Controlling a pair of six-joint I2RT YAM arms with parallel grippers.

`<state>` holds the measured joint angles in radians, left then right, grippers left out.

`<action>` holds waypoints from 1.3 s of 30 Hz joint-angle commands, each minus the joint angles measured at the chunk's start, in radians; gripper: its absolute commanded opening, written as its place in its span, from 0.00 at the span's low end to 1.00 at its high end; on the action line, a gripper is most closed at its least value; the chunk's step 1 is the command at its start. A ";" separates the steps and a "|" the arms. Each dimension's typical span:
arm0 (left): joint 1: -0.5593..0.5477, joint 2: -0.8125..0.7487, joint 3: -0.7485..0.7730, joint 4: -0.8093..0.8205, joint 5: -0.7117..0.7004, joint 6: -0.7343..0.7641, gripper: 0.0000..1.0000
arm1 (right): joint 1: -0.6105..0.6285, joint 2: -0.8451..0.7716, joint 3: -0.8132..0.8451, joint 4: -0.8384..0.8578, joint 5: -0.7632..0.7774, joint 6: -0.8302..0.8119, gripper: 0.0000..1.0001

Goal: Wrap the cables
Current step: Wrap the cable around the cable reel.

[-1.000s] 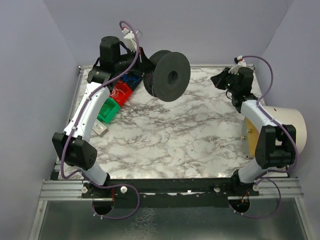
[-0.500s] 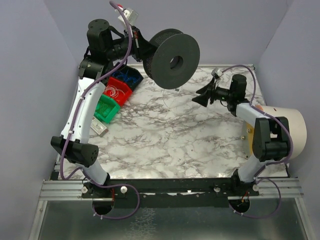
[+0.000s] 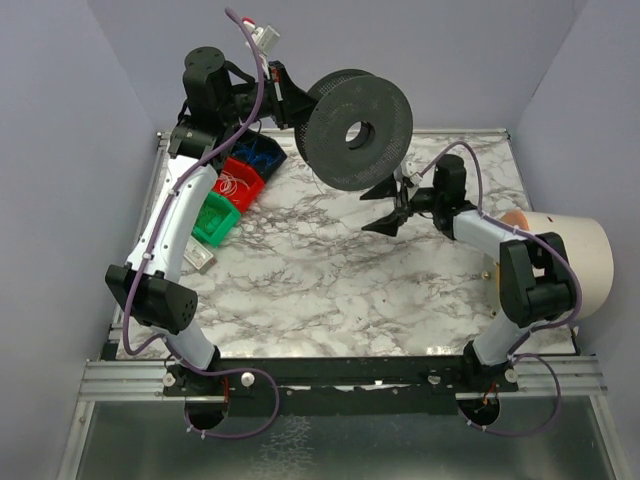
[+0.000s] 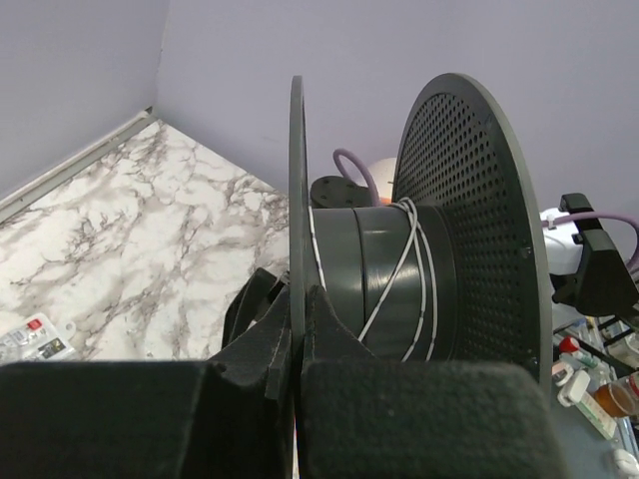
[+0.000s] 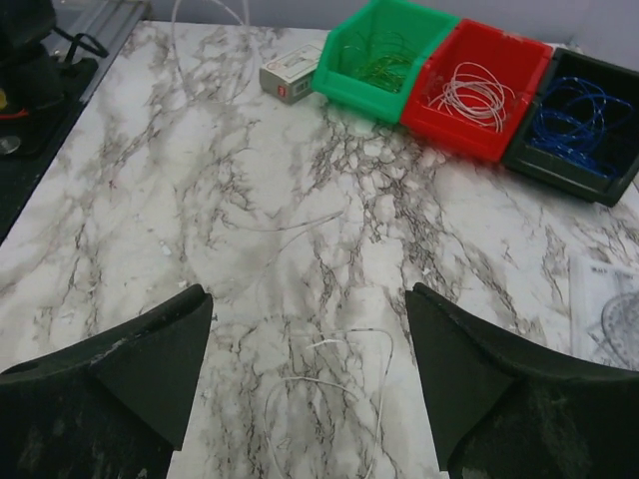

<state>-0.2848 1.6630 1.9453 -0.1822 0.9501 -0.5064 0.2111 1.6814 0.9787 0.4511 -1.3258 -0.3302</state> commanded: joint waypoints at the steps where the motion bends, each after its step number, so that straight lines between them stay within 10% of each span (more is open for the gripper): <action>1: -0.007 -0.033 -0.013 0.105 0.042 -0.064 0.00 | 0.025 -0.014 0.040 -0.277 -0.149 -0.319 0.83; 9: -0.006 -0.042 -0.035 0.137 0.041 -0.093 0.00 | 0.085 0.209 0.427 -1.752 -0.320 -1.665 1.00; 11: -0.007 -0.043 -0.037 0.140 0.039 -0.093 0.00 | 0.085 0.289 0.507 -1.914 -0.392 -1.717 1.00; 30: -0.007 -0.052 -0.048 0.006 -0.097 0.025 0.00 | 0.150 0.405 0.693 -1.895 -0.201 -1.393 0.98; 32: -0.007 -0.053 -0.046 -0.019 -0.123 0.048 0.00 | 0.161 0.363 0.654 -1.684 -0.137 -1.114 1.00; 36: -0.007 -0.052 -0.054 -0.028 -0.140 0.052 0.00 | 0.213 0.093 0.223 -0.682 0.156 -0.334 1.00; 39: -0.007 -0.051 -0.055 -0.028 -0.143 0.050 0.00 | 0.214 0.125 0.256 -0.708 0.136 -0.363 0.99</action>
<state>-0.2882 1.6569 1.8900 -0.2260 0.8429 -0.4644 0.4107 1.8294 1.2301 -0.6823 -1.3098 -1.0462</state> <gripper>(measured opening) 0.017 0.997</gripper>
